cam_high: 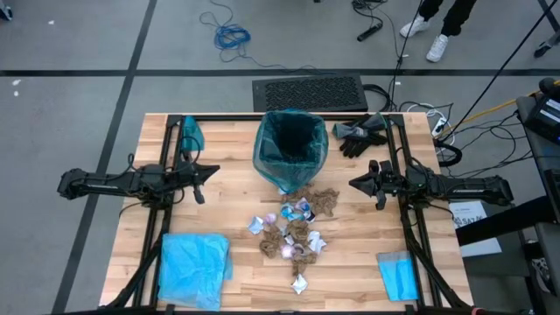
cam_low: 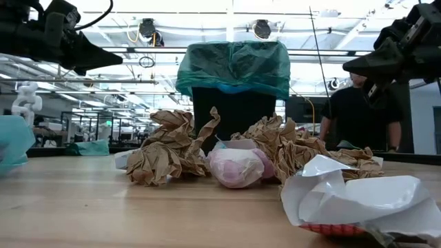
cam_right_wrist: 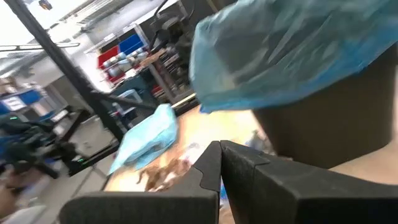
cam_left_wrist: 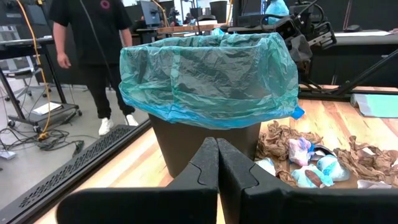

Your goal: Place trash/remove bag and relplace

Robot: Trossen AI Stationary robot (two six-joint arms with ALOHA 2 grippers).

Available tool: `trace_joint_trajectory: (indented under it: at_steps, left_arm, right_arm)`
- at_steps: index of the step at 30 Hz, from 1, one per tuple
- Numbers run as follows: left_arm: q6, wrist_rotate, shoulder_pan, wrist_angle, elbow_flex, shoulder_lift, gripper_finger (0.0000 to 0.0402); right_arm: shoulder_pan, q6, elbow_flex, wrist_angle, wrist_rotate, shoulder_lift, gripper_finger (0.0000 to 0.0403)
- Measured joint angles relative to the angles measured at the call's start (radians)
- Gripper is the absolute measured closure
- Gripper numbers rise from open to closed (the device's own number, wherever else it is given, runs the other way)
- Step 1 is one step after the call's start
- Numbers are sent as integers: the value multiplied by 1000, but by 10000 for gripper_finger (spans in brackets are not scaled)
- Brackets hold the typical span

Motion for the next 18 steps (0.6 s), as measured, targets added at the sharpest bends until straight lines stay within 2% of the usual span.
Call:
trace_joint_trajectory:
  at_steps: [13, 18]
  left_arm:
    - [-4, 0, 0, 1, 0, 0, 401]
    - [-156, 7, 0, 3, 0, 0, 401]
  right_arm:
    - [0, 141, 0, 74, 60, 0, 403]
    - [0, 125, 0, 94, 58, 0, 403]
